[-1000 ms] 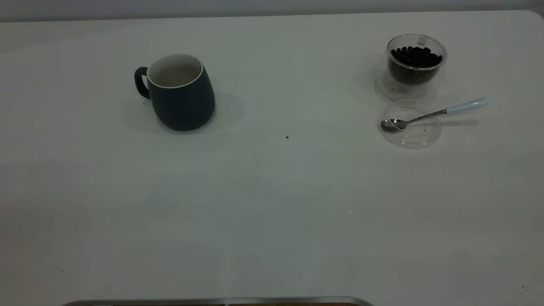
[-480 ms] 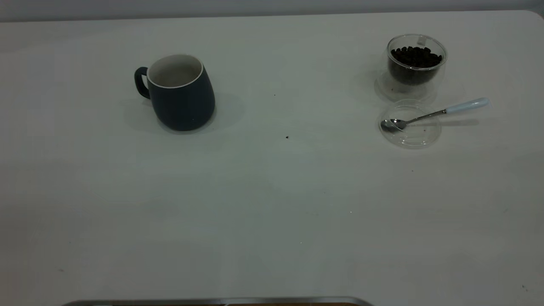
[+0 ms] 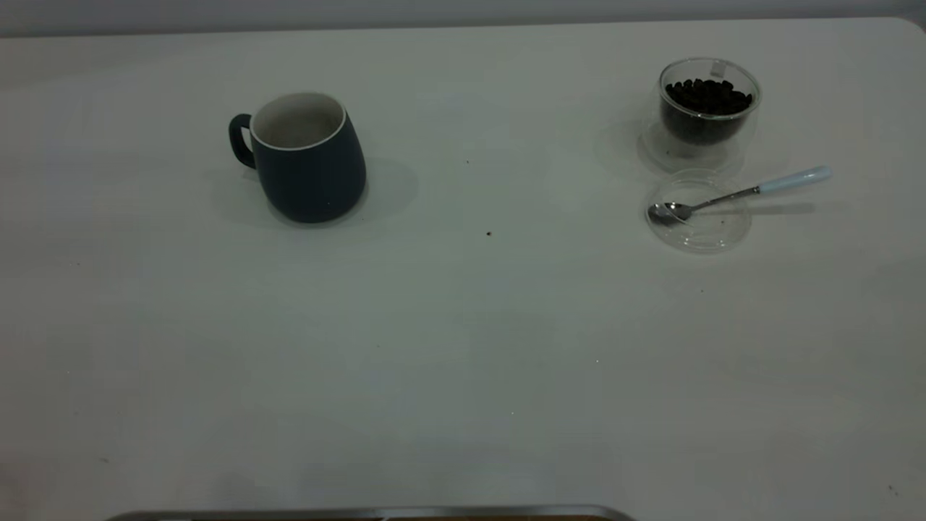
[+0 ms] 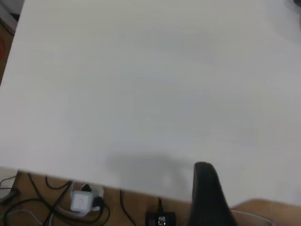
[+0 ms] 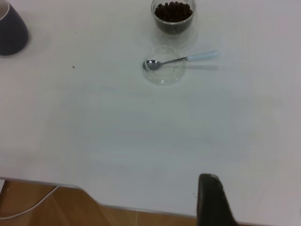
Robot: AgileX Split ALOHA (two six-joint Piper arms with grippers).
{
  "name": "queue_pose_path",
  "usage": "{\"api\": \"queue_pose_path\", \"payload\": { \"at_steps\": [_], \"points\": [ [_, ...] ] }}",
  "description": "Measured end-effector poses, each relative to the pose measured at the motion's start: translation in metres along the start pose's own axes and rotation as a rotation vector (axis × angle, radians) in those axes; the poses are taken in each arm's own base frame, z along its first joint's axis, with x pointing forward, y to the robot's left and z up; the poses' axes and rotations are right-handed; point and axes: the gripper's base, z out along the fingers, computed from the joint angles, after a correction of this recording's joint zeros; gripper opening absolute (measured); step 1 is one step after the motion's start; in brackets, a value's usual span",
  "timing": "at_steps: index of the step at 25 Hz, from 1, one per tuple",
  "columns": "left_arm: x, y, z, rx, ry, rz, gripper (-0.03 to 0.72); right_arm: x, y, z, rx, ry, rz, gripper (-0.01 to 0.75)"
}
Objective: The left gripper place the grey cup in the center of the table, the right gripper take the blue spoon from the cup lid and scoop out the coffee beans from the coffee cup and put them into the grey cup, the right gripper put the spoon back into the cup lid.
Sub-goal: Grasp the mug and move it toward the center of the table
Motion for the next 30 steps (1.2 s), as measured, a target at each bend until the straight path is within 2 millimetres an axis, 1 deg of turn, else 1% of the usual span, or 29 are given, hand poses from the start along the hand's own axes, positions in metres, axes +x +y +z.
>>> {"api": "queue_pose_path", "payload": {
  "at_steps": [2, 6, 9, 11, 12, 14, 15, 17, 18, 21, 23, 27, 30],
  "points": [
    [-0.026, -0.005, 0.019, 0.000, 0.026, 0.035, 0.555, 0.000, 0.000, 0.000, 0.000, 0.000, 0.000, 0.480],
    [-0.074, -0.014, 0.068, 0.004, 0.115, 0.192, 0.555, 0.000, 0.000, 0.000, 0.000, 0.000, 0.000, 0.480],
    [-0.105, -0.022, 0.114, 0.012, 0.210, 0.274, 0.555, 0.000, 0.000, 0.000, 0.000, 0.000, 0.000, 0.480],
    [-0.124, -0.027, 0.151, 0.022, 0.271, 0.337, 0.555, 0.000, 0.000, 0.000, 0.000, 0.000, 0.000, 0.480],
    [-0.129, -0.030, 0.170, 0.031, 0.313, 0.386, 0.555, 0.000, 0.000, 0.000, 0.000, 0.000, 0.000, 0.480],
    [-0.143, -0.040, 0.197, 0.057, 0.374, 0.504, 0.555, 0.000, 0.000, 0.000, 0.000, 0.000, 0.000, 0.480],
    [-0.148, -0.046, 0.209, 0.071, 0.416, 0.549, 0.555, 0.000, 0.000, 0.000, 0.000, 0.000, 0.000, 0.480],
    [-0.153, -0.062, 0.227, 0.097, 0.471, 0.632, 0.555, 0.000, 0.000, 0.000, 0.000, 0.000, 0.000, 0.480],
    [-0.157, -0.069, 0.233, 0.106, 0.473, 0.662, 0.555, 0.000, 0.000, 0.000, 0.000, 0.000, 0.000, 0.480],
    [-0.166, -0.086, 0.242, 0.133, 0.407, 0.773, 0.555, 0.000, 0.000, 0.000, 0.000, 0.000, 0.000, 0.480],
    [-0.171, -0.093, 0.246, 0.153, 0.338, 0.868, 0.555, 0.000, 0.000, 0.000, 0.000, 0.000, 0.000, 0.480],
    [-0.166, -0.099, 0.262, 0.219, 0.320, 1.105, 0.555, 0.000, 0.000, 0.000, 0.000, 0.000, 0.000, 0.480],
    [-0.158, -0.102, 0.282, 0.275, 0.315, 1.293, 0.555, 0.000, 0.000, 0.000, 0.000, 0.000, 0.000, 0.480]
  ]
}}
